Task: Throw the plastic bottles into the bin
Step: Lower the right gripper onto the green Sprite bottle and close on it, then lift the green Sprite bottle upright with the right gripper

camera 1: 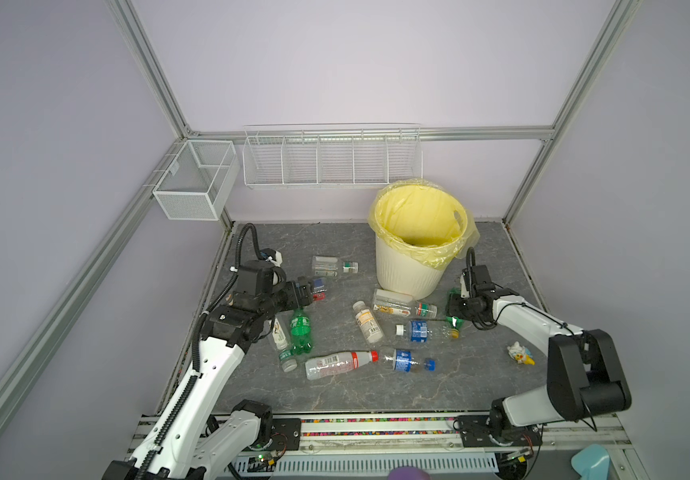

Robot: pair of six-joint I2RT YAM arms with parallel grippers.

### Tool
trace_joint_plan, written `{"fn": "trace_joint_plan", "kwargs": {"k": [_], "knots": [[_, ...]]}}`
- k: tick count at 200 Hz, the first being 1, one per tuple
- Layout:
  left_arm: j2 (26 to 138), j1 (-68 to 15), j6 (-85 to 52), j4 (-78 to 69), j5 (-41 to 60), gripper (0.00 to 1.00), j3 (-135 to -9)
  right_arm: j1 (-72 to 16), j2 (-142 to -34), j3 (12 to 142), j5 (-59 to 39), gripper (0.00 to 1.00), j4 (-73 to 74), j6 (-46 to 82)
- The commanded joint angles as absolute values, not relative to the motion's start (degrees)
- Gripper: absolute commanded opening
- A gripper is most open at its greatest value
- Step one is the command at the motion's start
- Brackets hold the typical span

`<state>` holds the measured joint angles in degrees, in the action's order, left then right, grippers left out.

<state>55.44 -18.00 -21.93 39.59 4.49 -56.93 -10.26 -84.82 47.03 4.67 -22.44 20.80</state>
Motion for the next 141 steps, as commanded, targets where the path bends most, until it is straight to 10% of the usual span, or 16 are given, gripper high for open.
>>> {"fn": "trace_joint_plan", "kwargs": {"k": [1, 141], "knots": [[54.94, -17.76, -21.01, 41.05, 3.21, 1.00, -56.27, -10.11, -86.42, 47.97, 4.82, 0.61, -24.41, 21.98], [55.97, -17.83, -20.96, 41.52, 2.87, 1.00, -56.61, -9.93, -77.52, 50.00, 6.45, 0.59, -32.11, 20.62]]}}
